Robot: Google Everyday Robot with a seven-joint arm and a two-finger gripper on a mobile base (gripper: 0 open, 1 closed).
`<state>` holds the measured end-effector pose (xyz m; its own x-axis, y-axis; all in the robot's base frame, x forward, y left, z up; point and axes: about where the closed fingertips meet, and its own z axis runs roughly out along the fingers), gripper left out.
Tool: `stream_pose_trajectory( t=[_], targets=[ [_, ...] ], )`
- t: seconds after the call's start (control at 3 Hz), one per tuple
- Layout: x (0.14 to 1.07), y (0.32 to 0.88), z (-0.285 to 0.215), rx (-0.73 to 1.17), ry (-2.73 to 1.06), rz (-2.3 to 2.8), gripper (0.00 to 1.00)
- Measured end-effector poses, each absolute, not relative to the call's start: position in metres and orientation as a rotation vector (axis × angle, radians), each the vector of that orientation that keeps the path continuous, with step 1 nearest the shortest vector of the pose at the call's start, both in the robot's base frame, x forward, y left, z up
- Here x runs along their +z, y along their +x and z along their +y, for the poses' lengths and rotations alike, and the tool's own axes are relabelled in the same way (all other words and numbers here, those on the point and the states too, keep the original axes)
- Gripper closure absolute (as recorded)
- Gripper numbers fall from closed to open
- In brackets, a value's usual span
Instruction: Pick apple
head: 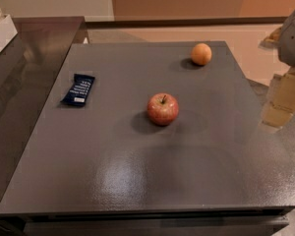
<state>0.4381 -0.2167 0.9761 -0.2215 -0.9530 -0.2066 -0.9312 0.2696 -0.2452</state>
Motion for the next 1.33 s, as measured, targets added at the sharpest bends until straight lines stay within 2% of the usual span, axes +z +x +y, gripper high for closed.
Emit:
stream_pose_trajectory(
  t=[0.67,1.33],
  targets=[
    [0.97,0.44,-0.202,-0.065,-1.746,2.201,0.0],
    [0.933,0.452,-0.155,0.048,-1.812,2.118,0.0]
  ],
)
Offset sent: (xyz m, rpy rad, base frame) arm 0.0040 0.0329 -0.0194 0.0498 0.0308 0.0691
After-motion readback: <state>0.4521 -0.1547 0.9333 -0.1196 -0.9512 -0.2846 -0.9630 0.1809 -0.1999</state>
